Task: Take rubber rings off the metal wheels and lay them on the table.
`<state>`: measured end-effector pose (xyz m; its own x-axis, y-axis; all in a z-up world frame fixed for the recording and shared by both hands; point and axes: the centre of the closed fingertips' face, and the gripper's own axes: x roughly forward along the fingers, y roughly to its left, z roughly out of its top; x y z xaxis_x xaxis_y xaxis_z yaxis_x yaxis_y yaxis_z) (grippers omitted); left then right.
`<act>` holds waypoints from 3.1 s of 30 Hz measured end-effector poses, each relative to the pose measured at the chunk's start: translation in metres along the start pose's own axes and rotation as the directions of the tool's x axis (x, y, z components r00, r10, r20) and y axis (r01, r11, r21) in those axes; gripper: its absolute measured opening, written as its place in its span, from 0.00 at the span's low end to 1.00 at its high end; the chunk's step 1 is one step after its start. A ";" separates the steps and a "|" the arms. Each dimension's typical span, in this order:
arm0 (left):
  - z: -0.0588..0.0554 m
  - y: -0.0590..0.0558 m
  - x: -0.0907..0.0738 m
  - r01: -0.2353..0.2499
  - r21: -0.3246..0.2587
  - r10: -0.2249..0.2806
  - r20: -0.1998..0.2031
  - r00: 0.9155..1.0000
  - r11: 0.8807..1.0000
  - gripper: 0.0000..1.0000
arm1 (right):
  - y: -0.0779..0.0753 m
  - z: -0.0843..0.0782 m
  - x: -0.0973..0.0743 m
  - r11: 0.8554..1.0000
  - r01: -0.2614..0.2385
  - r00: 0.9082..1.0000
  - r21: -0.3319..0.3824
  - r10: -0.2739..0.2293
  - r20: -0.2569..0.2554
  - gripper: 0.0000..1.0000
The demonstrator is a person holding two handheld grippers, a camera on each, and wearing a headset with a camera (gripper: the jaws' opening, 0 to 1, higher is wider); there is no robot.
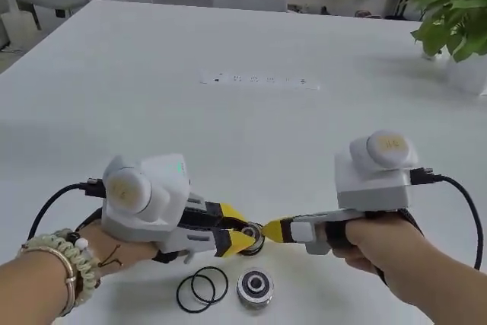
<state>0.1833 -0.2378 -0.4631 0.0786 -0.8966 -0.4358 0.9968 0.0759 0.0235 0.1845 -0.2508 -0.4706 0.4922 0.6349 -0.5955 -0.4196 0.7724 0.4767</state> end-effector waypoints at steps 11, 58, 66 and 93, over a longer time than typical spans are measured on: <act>0.000 0.000 0.001 -0.006 0.022 0.007 -0.018 1.000 1.000 0.08 | 0.007 0.001 0.000 0.999 -0.017 1.000 0.029 0.017 0.002 0.00; 0.002 -0.001 0.003 -0.012 0.015 0.012 -0.042 0.999 1.000 0.08 | 0.010 0.005 -0.001 1.000 -0.010 1.000 0.008 0.010 0.016 0.00; 0.002 -0.002 0.004 -0.011 0.045 0.015 -0.099 0.995 0.999 0.08 | 0.008 0.004 -0.001 1.000 0.001 1.000 0.008 -0.001 0.012 0.00; 0.007 0.009 -0.010 -0.028 0.035 0.032 -0.118 0.993 0.999 0.10 | 0.017 0.019 -0.007 1.000 -0.025 0.998 -0.002 0.026 0.063 0.00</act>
<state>0.1915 -0.2314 -0.4519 0.1081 -0.8363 -0.5376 0.9941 0.0853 0.0672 0.1884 -0.2418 -0.4456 0.5283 0.6542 -0.5413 -0.4338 0.7560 0.4902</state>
